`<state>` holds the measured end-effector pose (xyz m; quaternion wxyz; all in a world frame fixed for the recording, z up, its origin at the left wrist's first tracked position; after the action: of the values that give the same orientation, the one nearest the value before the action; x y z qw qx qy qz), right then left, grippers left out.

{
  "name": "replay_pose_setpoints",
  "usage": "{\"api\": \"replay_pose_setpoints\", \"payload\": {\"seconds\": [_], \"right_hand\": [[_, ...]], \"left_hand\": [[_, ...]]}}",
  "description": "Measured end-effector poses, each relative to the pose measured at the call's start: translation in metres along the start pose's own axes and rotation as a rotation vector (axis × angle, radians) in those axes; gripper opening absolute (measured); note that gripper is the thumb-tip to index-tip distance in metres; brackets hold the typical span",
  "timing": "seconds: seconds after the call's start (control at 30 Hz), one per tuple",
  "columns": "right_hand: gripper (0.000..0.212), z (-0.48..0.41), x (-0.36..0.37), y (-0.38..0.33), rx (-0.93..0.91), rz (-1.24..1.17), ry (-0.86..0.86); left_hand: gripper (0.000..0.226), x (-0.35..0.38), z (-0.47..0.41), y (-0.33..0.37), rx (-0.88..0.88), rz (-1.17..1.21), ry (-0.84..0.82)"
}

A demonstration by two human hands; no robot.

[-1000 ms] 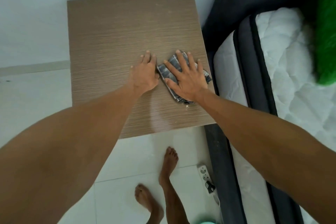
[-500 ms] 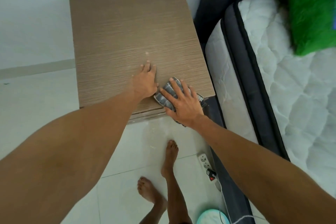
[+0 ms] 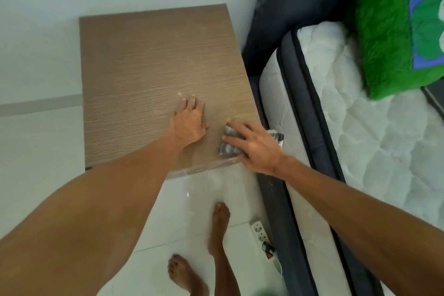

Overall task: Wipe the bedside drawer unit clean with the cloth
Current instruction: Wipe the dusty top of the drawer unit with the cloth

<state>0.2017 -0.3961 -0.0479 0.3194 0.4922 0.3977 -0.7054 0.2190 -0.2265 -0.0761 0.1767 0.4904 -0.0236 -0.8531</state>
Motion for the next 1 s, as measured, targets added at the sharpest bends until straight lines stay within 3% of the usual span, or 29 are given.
{"api": "replay_pose_setpoints", "payload": {"seconds": [0.23,0.43,0.77,1.0], "right_hand": [[0.058,-0.108,-0.068,0.129,0.204,-0.015,0.096],[0.057,-0.216,-0.099,0.190,0.362,-0.084,0.174],[0.056,-0.317,-0.104,0.178,0.258,-0.033,0.119],[0.057,-0.336,-0.079,0.148,0.230,0.020,-0.056]], "left_hand": [[0.076,-0.027,-0.061,0.019,-0.038,0.059,0.016],[0.079,-0.025,-0.081,0.018,-0.073,0.081,-0.018],[0.080,-0.020,-0.081,0.017,-0.059,0.103,-0.012],[0.091,-0.030,-0.088,0.014,-0.035,0.132,-0.063]]}}
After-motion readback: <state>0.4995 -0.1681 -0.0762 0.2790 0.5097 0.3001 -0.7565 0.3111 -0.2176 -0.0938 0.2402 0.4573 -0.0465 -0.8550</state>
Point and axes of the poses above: each hand's wrist, its own z-axis away from the middle knuckle, its own x-axis out of the palm, y = z × x, the point moved 8 cm from there along -z, towards the middle knuckle, and after that the axes turned 6 degrees about -y, right-handed, at the moved point
